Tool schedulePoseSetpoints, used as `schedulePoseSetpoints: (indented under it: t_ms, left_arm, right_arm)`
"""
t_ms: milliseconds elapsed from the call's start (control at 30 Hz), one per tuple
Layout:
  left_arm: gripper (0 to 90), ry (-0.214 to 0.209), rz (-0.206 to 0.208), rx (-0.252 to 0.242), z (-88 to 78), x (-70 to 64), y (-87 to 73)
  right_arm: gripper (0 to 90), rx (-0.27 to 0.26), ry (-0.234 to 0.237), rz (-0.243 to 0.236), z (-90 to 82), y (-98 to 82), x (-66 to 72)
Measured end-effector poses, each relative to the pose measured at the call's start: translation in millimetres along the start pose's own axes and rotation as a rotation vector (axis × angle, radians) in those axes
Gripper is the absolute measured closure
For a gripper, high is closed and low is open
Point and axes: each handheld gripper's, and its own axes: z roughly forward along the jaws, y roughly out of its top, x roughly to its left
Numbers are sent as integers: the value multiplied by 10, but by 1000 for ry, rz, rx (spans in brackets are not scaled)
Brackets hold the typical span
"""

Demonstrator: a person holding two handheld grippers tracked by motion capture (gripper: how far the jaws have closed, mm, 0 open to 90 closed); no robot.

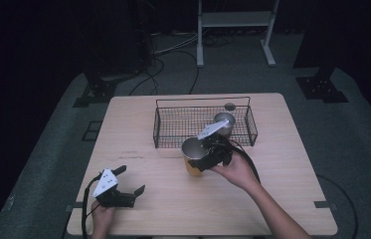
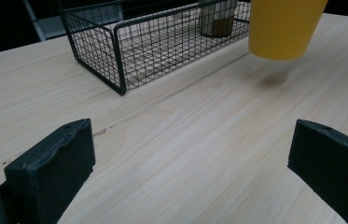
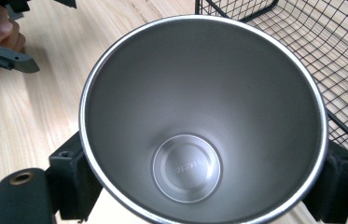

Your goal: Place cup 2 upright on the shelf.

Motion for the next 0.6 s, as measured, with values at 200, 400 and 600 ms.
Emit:
schedulePoseSetpoints:
  t_ms: [200,400,600]
  left_arm:
    - [0,-1,-5,0,0,-2,-1]
    - [0,0,-2,0,1,0,0]
    - [0,-1,0,0,-1,3,0]
  right_arm:
    - [143,-4,9,7,-57,58,-57]
    - [143,-5,8,-1,-119,123,-80]
    - [143,-9,18,5,-174,202,-134]
